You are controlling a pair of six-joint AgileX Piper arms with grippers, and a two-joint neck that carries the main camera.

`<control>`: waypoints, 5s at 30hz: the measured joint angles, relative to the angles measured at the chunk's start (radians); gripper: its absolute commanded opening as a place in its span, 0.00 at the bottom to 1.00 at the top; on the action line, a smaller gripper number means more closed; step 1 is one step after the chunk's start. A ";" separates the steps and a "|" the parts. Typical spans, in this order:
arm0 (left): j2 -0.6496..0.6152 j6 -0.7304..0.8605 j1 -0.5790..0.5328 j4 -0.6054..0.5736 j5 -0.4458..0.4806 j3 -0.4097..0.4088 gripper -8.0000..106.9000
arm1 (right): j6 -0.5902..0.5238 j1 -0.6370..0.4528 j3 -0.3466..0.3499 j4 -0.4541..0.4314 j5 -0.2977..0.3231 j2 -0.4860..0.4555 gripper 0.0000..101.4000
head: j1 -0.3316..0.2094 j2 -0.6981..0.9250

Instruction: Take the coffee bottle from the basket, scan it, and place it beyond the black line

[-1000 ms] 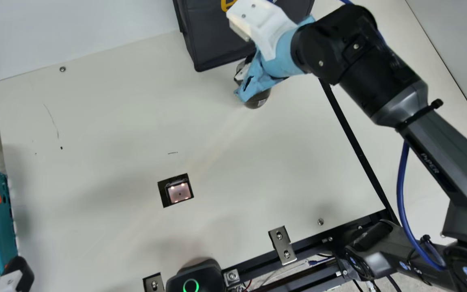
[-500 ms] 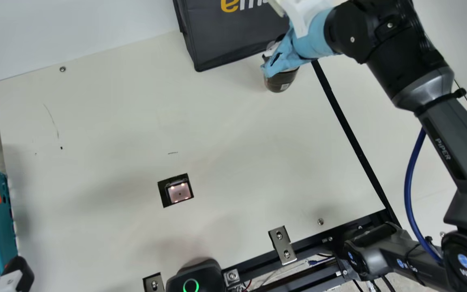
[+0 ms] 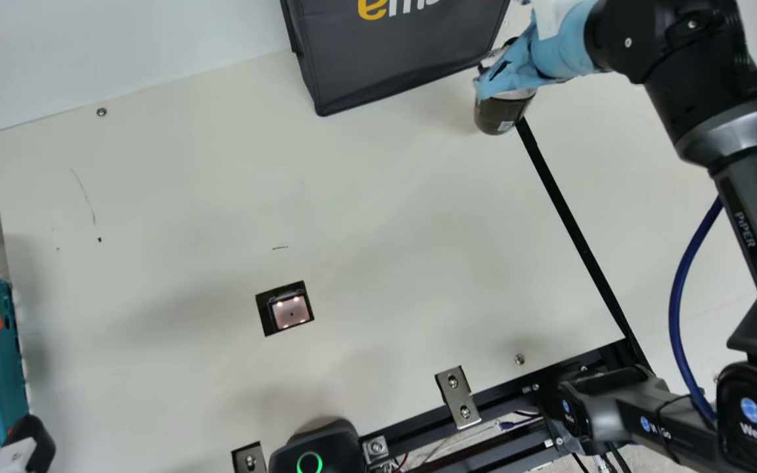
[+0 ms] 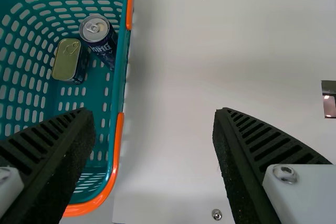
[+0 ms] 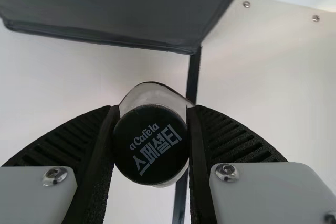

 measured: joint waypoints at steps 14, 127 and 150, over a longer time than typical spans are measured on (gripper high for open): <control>0.000 0.000 0.000 0.000 0.000 0.000 0.85 | -0.005 -0.126 -0.028 0.000 -0.017 0.050 0.00 | 0.000 -0.002; 0.000 0.000 0.000 0.000 0.000 0.000 0.85 | 0.209 -0.048 0.102 -0.007 -0.065 -0.087 0.90 | 0.002 -0.002; 0.000 0.000 0.000 0.000 0.000 0.000 0.85 | 0.372 0.107 0.285 -0.081 -0.044 -0.306 0.90 | 0.000 -0.002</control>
